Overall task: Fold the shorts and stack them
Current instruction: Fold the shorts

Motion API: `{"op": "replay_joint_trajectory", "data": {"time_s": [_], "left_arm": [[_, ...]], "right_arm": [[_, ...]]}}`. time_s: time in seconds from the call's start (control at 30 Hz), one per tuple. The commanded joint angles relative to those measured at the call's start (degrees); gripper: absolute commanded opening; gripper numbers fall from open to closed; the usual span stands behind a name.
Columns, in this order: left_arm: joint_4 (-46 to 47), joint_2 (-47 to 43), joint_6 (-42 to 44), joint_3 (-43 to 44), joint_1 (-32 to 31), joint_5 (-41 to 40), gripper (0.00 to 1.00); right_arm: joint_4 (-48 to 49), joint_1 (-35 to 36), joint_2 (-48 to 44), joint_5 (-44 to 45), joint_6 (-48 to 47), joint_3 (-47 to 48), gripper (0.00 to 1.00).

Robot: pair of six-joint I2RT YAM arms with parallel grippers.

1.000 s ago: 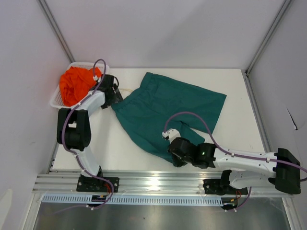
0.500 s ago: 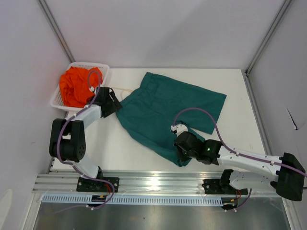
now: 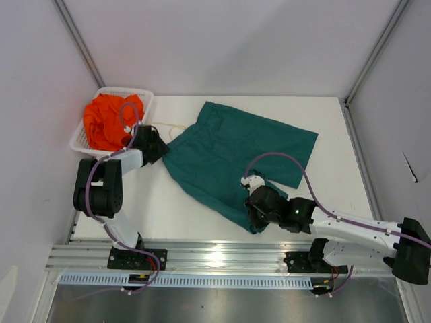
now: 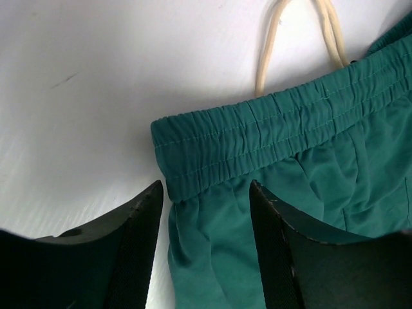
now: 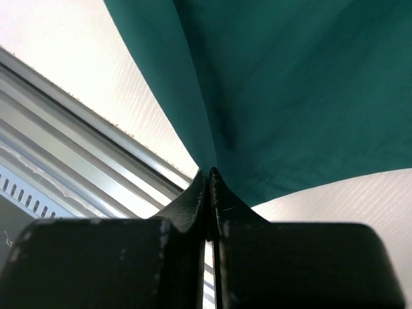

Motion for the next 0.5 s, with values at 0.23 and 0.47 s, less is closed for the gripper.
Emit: {"op": "replay_joint_trajectory", "data": {"time_s": [0.23, 0.47], "left_arm": [[0.4, 4.5, -0.5, 4.6, 0.5, 0.3, 0.0], [-6.0, -2.4, 0.9, 2.0, 0.5, -1.6, 0.0]], "right_arm": [[5.0, 15.3, 0.2, -3.8, -4.3, 0.7, 0.0], [4.0, 24.2, 1.2, -0.8, -6.1, 4.1, 0.0]]}}
